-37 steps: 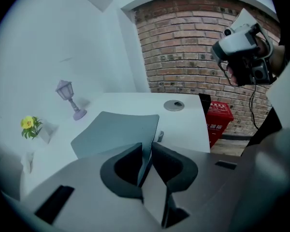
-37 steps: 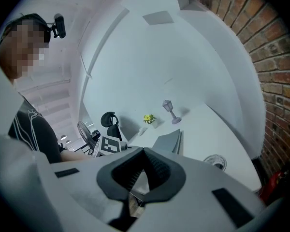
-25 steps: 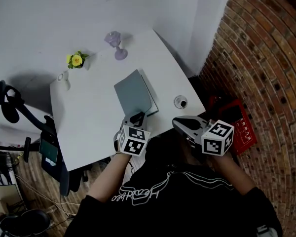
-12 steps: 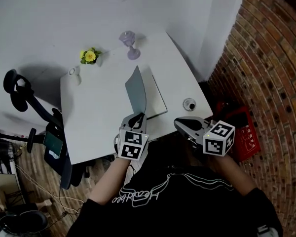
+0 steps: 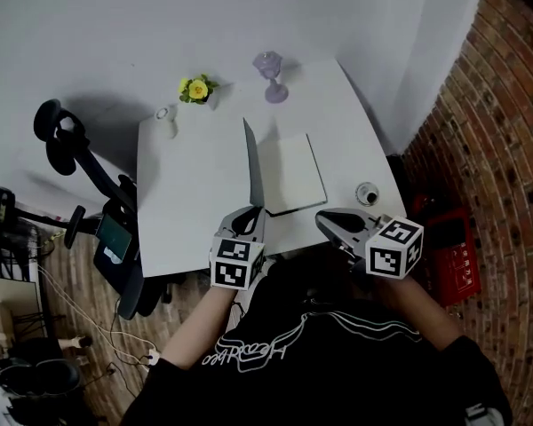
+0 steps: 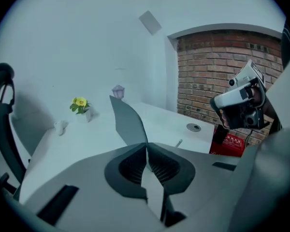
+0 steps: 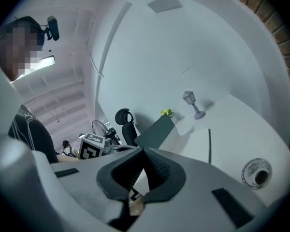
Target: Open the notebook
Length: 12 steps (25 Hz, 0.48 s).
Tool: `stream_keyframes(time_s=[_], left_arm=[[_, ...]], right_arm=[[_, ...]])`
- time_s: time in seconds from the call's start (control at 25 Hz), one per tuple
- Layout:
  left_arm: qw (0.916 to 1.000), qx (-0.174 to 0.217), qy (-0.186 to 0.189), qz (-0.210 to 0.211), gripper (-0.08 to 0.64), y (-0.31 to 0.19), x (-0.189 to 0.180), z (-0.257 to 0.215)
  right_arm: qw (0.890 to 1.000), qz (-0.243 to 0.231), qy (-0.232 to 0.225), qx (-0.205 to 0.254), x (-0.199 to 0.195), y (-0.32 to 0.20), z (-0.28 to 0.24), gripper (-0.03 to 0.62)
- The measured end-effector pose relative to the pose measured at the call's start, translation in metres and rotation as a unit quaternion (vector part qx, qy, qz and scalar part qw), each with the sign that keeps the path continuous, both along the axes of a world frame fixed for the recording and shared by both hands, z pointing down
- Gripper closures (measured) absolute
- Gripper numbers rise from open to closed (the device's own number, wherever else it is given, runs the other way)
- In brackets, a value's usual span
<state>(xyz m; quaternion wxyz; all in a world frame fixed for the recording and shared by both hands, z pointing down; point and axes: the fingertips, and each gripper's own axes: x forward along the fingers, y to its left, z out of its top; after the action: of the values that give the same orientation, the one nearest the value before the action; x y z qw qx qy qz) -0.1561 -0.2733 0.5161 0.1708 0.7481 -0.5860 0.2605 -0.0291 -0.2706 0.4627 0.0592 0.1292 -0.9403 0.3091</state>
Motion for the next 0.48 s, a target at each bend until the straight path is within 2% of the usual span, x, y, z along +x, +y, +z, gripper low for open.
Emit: stream_keyframes(time_s=[0.2,0.48], left_arm=[[0.9985,-0.012,0.042,-0.034,0.52,0.008,-0.02,0.005],[0.9949,-0.023,0.069,-0.07,0.52,0.019,-0.038,0.015]], right_arm=[[1.0,-0.014,-0.006,-0.002,-0.018,-0.003,0.001,0.589],[1.0,-0.025,-0.004,-0.011,-0.033,-0.009,0.006,0.589]])
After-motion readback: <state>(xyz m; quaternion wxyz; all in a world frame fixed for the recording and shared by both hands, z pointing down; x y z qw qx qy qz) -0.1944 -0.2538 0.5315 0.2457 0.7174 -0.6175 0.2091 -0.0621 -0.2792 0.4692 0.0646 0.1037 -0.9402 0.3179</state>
